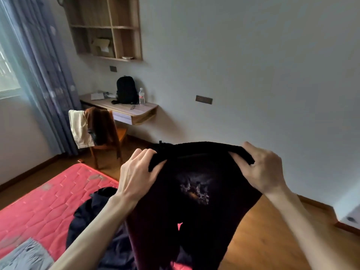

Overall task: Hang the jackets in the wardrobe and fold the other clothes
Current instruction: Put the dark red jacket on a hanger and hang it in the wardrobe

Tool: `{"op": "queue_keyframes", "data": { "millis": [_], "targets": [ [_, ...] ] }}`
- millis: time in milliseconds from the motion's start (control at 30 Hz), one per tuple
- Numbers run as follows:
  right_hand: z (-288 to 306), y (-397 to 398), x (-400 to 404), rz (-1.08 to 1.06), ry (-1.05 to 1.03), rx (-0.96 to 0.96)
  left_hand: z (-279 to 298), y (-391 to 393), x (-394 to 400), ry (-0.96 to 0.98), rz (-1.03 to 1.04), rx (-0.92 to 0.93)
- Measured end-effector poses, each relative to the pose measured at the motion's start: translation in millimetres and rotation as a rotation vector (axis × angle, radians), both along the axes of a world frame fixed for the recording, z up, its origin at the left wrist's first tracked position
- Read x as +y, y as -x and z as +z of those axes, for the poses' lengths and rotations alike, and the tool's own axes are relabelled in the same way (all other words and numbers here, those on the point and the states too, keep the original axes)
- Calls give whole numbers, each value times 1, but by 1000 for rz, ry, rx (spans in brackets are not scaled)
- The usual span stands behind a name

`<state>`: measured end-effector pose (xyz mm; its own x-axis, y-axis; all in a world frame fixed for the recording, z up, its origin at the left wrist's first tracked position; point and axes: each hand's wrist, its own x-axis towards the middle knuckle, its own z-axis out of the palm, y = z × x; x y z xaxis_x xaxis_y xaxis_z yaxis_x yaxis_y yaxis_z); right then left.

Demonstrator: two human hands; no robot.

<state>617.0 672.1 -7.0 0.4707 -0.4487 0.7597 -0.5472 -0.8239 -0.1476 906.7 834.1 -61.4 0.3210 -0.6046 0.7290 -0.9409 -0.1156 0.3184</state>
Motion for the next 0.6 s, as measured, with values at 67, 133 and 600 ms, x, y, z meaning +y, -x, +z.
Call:
{"op": "queue_keyframes", "data": {
  "millis": [67, 133, 600],
  "targets": [
    [1, 29, 0, -47, 16, -7, -7, 16, -17, -38, -28, -59],
    [-1, 57, 0, -99, 23, -9, -12, 37, -34, -83, -53, -100],
    [1, 261, 37, -408, -163, -114, -3, 216, -91, -338, -681, 43]
  ]
}}
